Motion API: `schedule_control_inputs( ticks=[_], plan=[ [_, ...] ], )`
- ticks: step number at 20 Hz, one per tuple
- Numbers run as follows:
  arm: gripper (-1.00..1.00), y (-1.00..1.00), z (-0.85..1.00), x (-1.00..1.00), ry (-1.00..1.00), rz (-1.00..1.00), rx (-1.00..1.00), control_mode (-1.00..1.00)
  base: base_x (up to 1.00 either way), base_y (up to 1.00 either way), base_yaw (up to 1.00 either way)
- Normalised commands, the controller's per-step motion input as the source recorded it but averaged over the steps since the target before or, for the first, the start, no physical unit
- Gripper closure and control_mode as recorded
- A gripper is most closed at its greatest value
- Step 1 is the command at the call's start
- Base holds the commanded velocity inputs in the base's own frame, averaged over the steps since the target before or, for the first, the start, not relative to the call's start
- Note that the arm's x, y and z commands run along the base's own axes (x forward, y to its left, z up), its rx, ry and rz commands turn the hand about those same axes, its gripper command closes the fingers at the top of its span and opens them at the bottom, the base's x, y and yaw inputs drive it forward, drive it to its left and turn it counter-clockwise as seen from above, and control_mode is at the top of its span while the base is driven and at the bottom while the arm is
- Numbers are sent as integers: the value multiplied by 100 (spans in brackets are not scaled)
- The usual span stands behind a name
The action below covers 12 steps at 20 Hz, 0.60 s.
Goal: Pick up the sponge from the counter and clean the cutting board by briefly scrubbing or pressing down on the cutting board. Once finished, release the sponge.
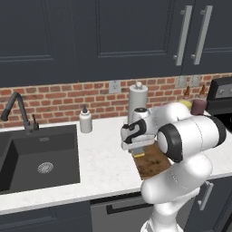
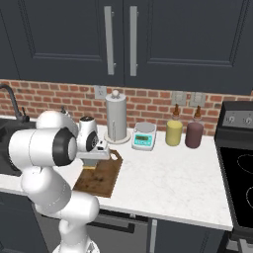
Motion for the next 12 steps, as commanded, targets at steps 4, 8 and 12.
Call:
schedule_control_inputs(
  ticks=[4,8,12],
  plan=[
    [100,-13,-21,51,0,0,0,-100,0,0,0],
    [100,-21,-16,40,0,0,0,-100,0,0,0],
    [100,-20,-9,37,0,0,0,-100,0,0,0]
  ],
)
